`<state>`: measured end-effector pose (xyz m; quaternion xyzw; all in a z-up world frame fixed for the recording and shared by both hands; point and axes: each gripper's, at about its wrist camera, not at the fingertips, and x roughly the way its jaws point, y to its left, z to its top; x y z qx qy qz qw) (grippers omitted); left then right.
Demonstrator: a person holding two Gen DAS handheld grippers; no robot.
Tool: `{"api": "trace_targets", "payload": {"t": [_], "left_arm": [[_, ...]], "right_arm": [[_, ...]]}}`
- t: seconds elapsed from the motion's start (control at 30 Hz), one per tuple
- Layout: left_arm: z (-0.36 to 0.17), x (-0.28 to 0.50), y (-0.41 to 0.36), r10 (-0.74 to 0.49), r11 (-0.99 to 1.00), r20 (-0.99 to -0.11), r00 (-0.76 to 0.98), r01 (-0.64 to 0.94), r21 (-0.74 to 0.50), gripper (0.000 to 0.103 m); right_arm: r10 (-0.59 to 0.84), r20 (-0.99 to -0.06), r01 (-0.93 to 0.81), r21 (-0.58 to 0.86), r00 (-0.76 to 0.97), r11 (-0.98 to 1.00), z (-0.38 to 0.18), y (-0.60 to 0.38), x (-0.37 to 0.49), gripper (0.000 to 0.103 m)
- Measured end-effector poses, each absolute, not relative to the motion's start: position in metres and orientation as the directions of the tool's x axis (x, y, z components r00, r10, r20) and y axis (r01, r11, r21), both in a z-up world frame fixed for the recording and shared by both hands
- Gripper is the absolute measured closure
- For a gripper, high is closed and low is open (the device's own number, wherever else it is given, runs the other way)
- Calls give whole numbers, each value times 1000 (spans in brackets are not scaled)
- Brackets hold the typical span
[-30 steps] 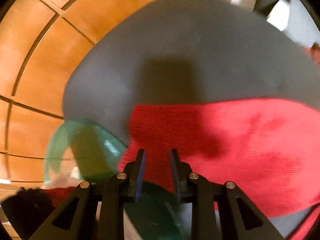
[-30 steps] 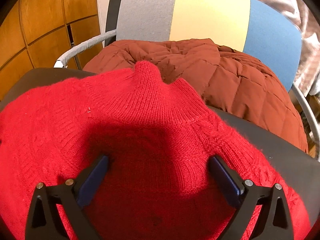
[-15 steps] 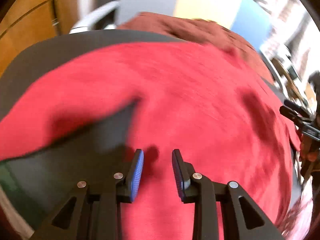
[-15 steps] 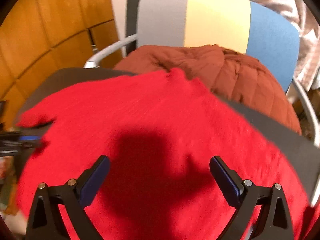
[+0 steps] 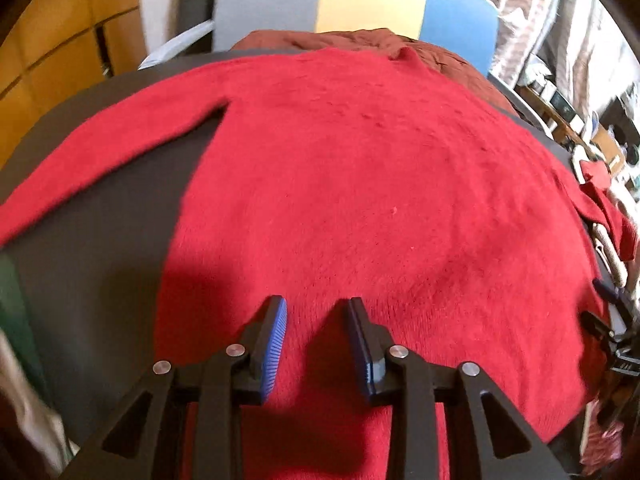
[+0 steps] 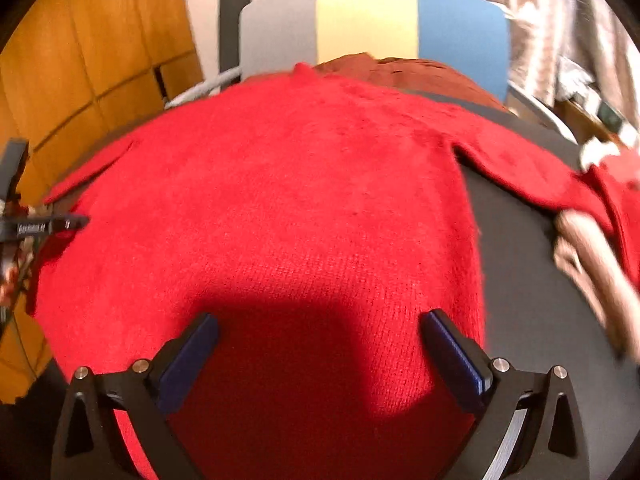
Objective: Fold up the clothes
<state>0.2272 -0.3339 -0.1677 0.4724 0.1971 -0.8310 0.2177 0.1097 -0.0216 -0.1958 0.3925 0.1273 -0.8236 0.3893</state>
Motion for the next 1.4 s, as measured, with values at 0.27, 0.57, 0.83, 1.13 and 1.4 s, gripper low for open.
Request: {"api": "trace_targets", "payload": {"t": [0.27, 0.57, 0.83, 1.13, 1.4], "left_arm": [[-157, 218, -321, -197, -800, -885, -422, 591, -104, 71], [-114, 156, -315, -173, -847, -764, -621, 490, -206, 65], [-164, 130, -313, -52, -844, -815, -578, 461, -273, 65], [-173, 137, -308, -33, -842, -790, -612, 442, -308, 60], [-172, 135, -309, -20, -843, -771, -636, 425, -329, 51]], "right_arm": [[-558, -753, 742, 142, -349, -656, -184, -10, 115, 4], [-417, -655, 414, 171, -630, -894, -118, 96, 39, 37], [-256, -656, 194, 168, -710, -967, -108, 167, -9, 46], [-259, -779, 150, 211, -571, -966, -137, 169, -55, 95], [-724, -462, 250, 726, -512, -640, -92, 162, -50, 95]]}}
